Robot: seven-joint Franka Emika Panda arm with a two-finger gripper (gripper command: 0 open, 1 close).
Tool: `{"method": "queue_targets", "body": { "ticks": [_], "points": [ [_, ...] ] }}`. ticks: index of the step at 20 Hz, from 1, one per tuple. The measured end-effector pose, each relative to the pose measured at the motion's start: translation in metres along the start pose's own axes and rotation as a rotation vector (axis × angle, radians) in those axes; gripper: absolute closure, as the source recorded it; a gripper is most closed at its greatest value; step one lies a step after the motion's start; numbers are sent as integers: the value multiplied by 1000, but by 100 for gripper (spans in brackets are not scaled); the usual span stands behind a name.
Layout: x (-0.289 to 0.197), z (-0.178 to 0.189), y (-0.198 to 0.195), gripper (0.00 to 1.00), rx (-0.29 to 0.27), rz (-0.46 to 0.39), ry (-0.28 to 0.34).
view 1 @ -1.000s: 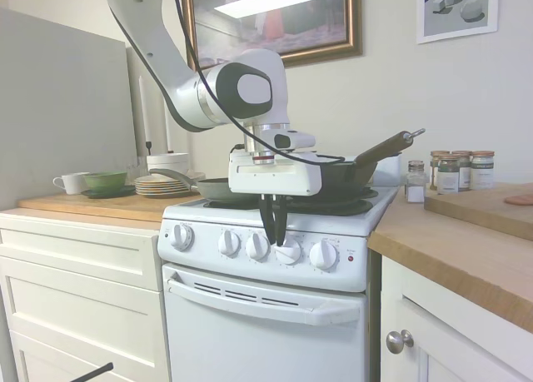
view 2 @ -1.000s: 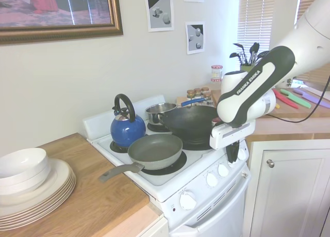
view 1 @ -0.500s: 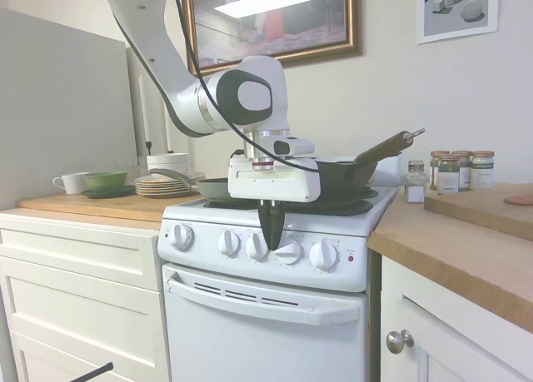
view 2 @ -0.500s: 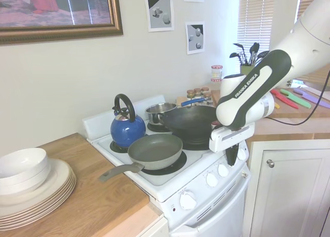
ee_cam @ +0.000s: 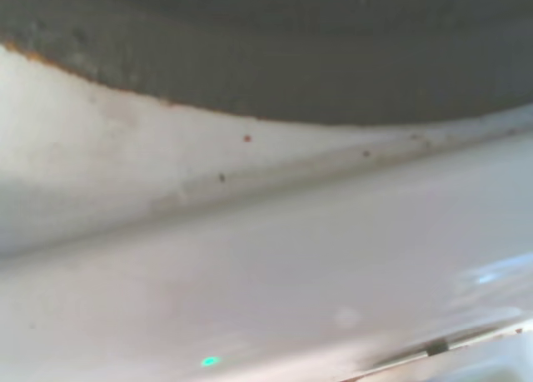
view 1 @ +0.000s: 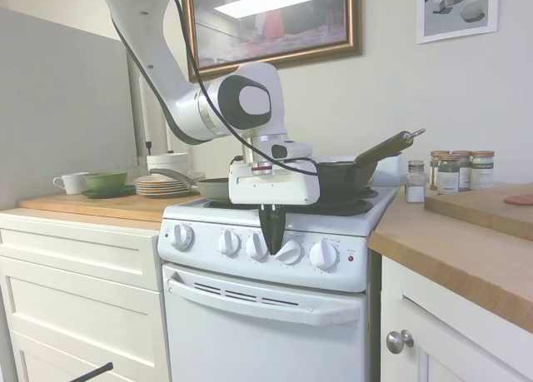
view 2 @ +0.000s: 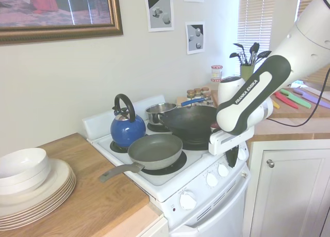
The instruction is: Turn on the stove on the top right
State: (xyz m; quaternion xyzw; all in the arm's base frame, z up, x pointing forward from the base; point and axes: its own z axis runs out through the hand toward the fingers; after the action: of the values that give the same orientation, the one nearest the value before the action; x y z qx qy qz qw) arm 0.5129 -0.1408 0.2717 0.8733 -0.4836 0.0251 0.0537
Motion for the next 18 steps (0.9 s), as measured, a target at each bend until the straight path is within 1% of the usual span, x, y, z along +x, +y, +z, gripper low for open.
{"method": "queue_targets", "body": {
  "ticks": [6, 11, 15, 18],
  "points": [
    [-3, 6, -2, 100, -33, 13, 33],
    [-9, 10, -7, 100, -65, 26, 75],
    [-10, 10, -7, 100, -62, 28, 73],
    [-12, 7, -10, 100, -41, 20, 59]
  ]
}}
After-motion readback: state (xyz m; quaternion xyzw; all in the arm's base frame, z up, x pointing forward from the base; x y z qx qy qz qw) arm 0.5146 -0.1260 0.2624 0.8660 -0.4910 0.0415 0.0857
